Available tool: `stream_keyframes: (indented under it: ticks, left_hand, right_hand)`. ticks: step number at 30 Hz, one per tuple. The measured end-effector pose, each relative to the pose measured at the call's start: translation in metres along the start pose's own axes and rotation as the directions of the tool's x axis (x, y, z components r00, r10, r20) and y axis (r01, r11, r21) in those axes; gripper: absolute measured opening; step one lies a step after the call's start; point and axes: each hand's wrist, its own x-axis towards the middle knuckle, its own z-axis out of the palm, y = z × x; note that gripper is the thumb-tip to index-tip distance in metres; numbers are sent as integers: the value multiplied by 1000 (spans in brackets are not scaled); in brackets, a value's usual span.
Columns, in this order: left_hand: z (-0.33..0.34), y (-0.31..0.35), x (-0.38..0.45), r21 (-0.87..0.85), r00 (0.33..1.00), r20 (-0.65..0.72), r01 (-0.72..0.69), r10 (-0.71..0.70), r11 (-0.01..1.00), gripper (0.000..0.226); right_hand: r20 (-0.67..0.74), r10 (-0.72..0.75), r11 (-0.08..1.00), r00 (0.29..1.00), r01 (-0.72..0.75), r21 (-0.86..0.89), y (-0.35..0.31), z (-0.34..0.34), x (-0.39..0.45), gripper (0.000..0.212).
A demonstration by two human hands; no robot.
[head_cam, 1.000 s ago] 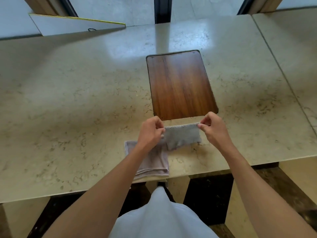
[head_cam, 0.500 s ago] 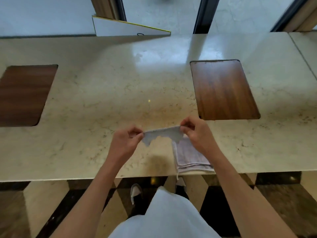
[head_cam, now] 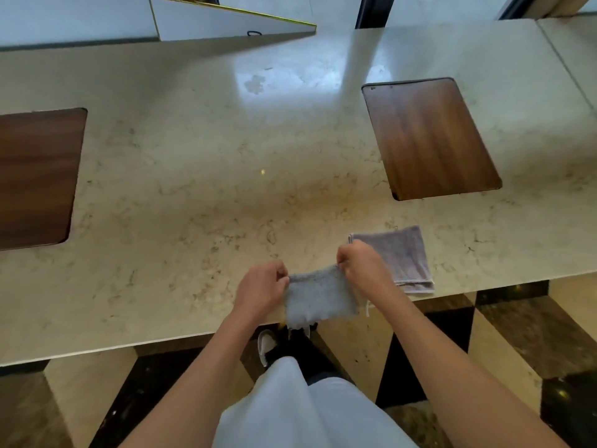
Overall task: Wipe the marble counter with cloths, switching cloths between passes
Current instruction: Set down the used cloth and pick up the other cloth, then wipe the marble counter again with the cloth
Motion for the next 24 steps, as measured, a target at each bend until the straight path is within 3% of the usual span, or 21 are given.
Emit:
stream_keyframes:
  ticks: [7,11,13,17,21,24]
  left_hand:
    - [0,-5,28,37,996,-69,51,-49,998,9]
    - [0,-11,25,-101,995,-85,46,-55,994,12]
    - [-6,-18,19,-199,986,-134,73,-100,977,18]
    - [-37,-65,0,-341,922,-307,124,-235,932,22]
    - [-78,-146,-24,-364,812,-456,203,-364,909,22]
    - [-107,-209,-39,-340,756,-512,258,-408,904,23]
  right_hand:
    - [-197,44,998,979,-51,-31,-6,19,20,18]
    - [-394,72,996,916,-84,-12,-24,40,0,23]
    - [-358,62,994,932,-90,-64,-35,59,-11,39]
    - [-154,169,969,974,-193,-153,-43,93,-17,81]
    - [-156,253,939,955,-281,-198,-56,109,-11,90]
    - [-245,331,910,911,-377,-174,-83,124,-6,88]
